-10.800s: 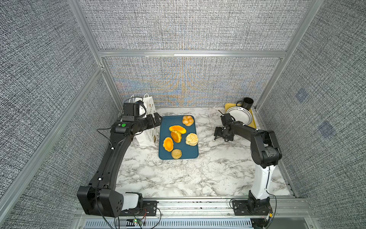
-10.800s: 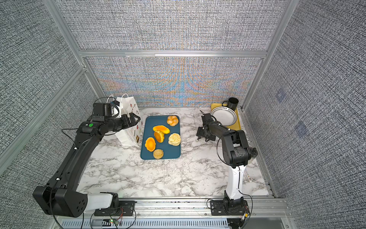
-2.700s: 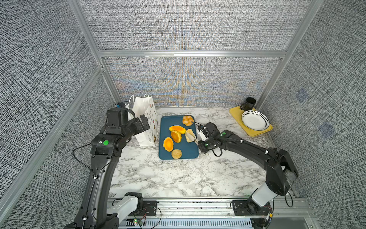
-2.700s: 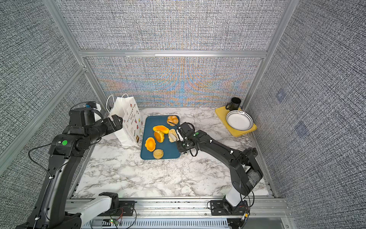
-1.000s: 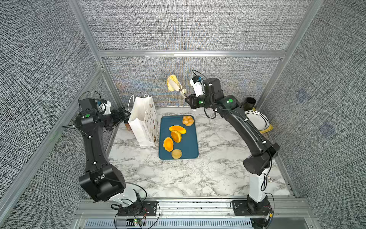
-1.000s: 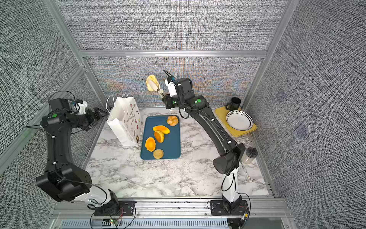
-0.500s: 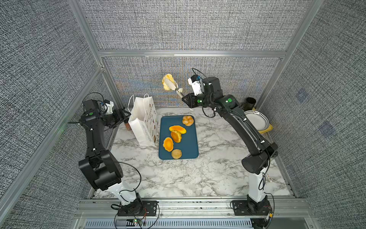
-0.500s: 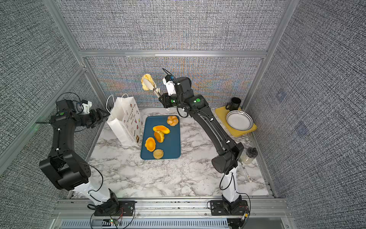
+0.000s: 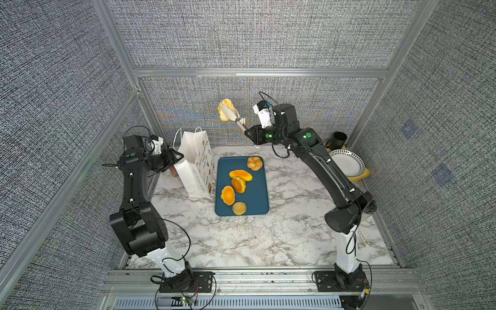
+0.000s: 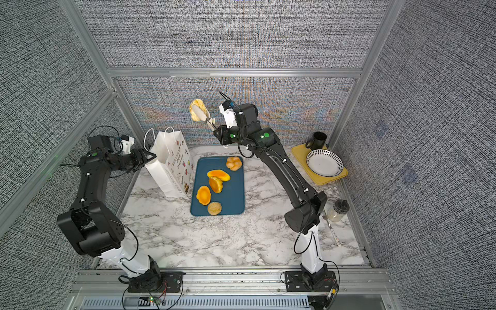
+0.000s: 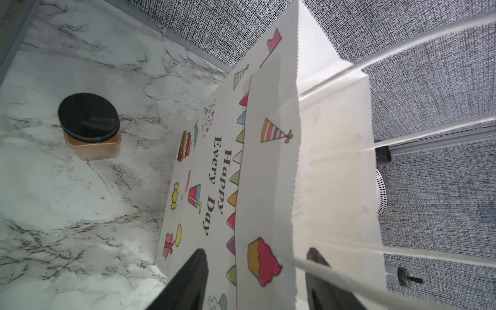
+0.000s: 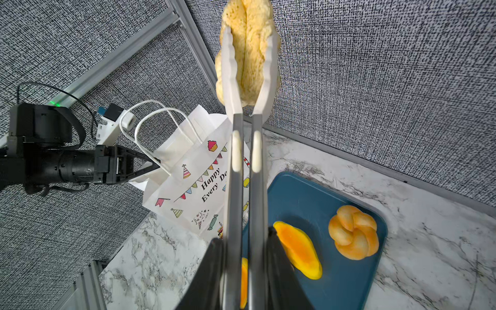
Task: Pack bread into a paper bag
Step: Place the fake bread in the paper bag.
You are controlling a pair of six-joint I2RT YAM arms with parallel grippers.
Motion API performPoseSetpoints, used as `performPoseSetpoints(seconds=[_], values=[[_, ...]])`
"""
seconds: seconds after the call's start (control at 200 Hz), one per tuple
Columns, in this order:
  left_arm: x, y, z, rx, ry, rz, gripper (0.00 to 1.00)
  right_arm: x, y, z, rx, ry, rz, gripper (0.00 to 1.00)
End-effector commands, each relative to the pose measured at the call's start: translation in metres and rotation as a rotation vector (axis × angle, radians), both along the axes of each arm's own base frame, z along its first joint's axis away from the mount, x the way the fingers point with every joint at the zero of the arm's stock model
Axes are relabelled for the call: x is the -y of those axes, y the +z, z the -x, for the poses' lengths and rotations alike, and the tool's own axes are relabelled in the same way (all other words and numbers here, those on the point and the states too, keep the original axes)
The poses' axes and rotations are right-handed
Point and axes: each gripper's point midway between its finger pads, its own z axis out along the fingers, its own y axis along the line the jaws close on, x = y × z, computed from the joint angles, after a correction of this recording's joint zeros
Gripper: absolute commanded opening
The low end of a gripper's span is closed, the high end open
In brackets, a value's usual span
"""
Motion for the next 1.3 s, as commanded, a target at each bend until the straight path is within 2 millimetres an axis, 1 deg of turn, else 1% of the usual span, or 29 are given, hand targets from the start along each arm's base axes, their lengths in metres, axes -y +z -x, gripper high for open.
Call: performPoseSetpoints(seconds=[0.0,0.07,0.17,0.195,0.255,0.36,0.405,0.425,0.48,0.5,0.761,0.856,1.026,1.136,1.296], values=[[-0.001,-0.002,-0.005,0.023,0.011,-0.053,0.52,-0.006,0.025,0.003,0.061,0.030,-0.061,0.00],[0.003,-0.003,-0.007,0.036,0.017,-0.049,0.48,-0.008,0.035,0.005,0.077,0.037,-0.090,0.00],[0.011,-0.003,-0.010,0.045,0.014,-0.037,0.35,-0.011,0.046,0.006,0.085,0.049,-0.132,0.00],[0.012,-0.003,-0.011,0.045,0.012,-0.032,0.33,-0.012,0.047,0.006,0.082,0.054,-0.140,0.00],[0.017,-0.002,-0.013,0.047,0.005,-0.027,0.32,-0.016,0.047,0.006,0.076,0.065,-0.154,0.00],[0.024,0.000,-0.016,0.049,0.004,-0.040,0.23,-0.020,0.047,0.008,0.079,0.076,-0.159,0.00],[0.027,0.001,-0.017,0.050,0.005,-0.047,0.21,-0.020,0.048,0.009,0.081,0.079,-0.160,0.00],[0.028,0.001,-0.018,0.050,0.005,-0.050,0.18,-0.021,0.048,0.009,0.082,0.081,-0.161,0.00],[0.032,0.002,-0.019,0.047,0.012,-0.056,0.05,-0.021,0.049,0.010,0.083,0.087,-0.166,0.00],[0.033,0.002,-0.019,0.043,0.016,-0.054,0.02,-0.022,0.049,0.011,0.082,0.091,-0.167,0.00],[0.046,0.003,-0.026,0.038,0.058,-0.104,0.02,-0.041,0.056,0.023,0.104,0.160,-0.195,0.01],[0.048,0.004,-0.030,0.040,0.079,-0.119,0.02,-0.044,0.057,0.026,0.106,0.171,-0.197,0.01],[0.050,0.007,-0.037,0.055,0.120,-0.128,0.02,-0.052,0.053,0.032,0.097,0.205,-0.196,0.02],[0.056,0.005,-0.044,0.057,0.118,-0.120,0.02,-0.057,0.045,0.035,0.080,0.232,-0.185,0.02],[0.069,0.007,-0.052,0.064,0.099,-0.116,0.02,-0.063,0.043,0.038,0.063,0.270,-0.202,0.03]])
